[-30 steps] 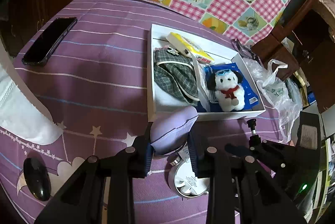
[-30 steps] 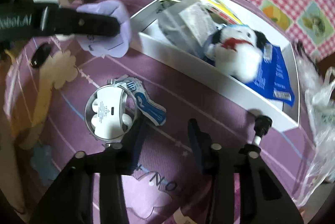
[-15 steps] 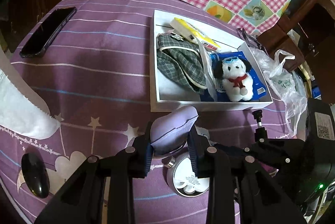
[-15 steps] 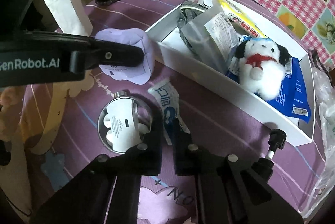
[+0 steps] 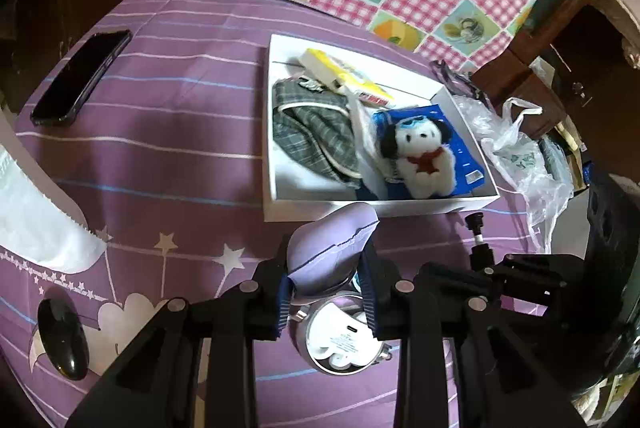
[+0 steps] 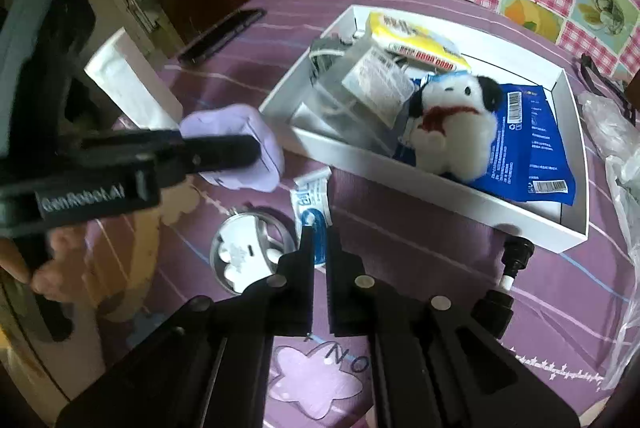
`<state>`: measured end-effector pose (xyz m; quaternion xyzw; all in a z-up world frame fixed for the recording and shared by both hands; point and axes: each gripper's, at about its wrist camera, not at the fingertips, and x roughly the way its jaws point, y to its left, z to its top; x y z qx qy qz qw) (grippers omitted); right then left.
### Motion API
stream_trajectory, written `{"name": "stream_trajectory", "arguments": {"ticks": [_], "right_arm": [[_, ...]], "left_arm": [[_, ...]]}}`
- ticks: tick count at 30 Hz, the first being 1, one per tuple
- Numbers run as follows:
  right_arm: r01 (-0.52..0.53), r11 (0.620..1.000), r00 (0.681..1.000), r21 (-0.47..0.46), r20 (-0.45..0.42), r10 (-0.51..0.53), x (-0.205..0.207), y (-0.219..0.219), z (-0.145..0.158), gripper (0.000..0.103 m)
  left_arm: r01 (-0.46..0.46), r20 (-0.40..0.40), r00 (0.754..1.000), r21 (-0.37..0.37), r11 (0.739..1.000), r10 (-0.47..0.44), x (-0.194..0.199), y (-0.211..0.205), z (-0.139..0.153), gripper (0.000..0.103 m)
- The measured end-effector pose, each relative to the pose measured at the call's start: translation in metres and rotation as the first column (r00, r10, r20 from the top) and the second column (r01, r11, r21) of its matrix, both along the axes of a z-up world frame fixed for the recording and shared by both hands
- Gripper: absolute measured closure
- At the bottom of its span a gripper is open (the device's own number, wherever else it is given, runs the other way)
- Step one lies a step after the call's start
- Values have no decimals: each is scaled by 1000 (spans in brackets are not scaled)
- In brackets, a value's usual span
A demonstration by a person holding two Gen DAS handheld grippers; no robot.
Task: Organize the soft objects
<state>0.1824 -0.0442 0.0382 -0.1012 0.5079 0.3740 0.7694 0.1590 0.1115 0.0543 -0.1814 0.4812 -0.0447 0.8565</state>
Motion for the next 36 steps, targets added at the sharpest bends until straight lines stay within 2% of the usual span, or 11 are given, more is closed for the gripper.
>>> {"name": "stream_trajectory", "arguments": {"ticks": [7, 12, 15, 17, 19, 24, 29, 33, 36], "right_arm": [[58, 994, 997, 95, -55, -53, 9, -18, 10, 97], [44, 994, 997, 101, -70, -37, 11, -16, 10, 97], [65, 995, 995, 72, -81, -59, 14, -10, 2, 87], [94, 995, 990, 42, -105, -89, 18, -5, -8, 72], [116, 993, 989, 7, -90, -115, 18, 3, -14, 67], [101, 994, 992, -50, -72, -104, 15, 27, -26, 67], [110, 985, 993, -131, -17, -113, 15, 46, -37, 66], [106, 985, 994, -135, 22, -104, 10, 49, -38, 64], [105, 983, 994, -151, 43, -99, 6, 46, -39, 69]], "left_arm": [[9, 28, 1000, 10, 1000, -9, -3, -4, 9, 75], [-5, 14, 1000, 25, 1000, 5, -1, -2, 6, 75], [-20, -5, 1000, 38, 999, 20, 0, 1, 1, 75], [-27, -17, 999, 37, 999, 28, 2, 4, -2, 75], [-41, -21, 999, 57, 998, 43, 2, 8, -3, 75], [-72, -25, 997, 44, 996, 73, 0, 22, -4, 75], [-87, -17, 996, 29, 996, 88, -2, 30, -2, 75], [-81, -7, 997, 14, 997, 81, -3, 30, 0, 75], [-77, -13, 997, 16, 997, 77, -1, 28, -2, 75]]}}
